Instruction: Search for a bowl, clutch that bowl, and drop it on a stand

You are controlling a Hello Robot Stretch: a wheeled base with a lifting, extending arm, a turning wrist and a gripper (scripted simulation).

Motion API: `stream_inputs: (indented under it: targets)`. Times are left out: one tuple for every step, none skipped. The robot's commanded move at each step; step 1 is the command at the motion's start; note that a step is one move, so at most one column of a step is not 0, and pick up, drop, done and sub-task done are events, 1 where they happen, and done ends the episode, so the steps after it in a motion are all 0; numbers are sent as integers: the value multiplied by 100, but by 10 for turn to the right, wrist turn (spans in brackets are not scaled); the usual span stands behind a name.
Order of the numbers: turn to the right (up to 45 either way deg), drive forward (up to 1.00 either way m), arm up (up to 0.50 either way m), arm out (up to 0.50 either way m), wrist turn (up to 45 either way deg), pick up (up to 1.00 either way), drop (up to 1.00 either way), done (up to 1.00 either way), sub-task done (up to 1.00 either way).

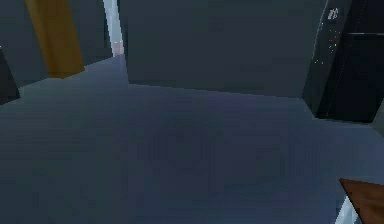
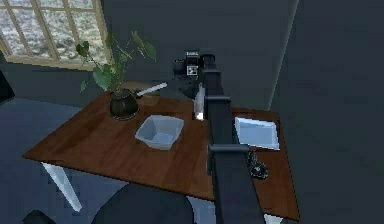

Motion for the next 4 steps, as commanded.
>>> stream_inputs:
  targets:
    - [0, 0, 0, 0, 180, 0, 0, 0, 0]
    - [0, 0, -30, 0, 0, 0, 0, 0, 0]
    - [0, 0, 0, 0, 0, 100, 0, 0, 0]
    - [0, 0, 10, 0, 0, 0, 0, 0, 0]
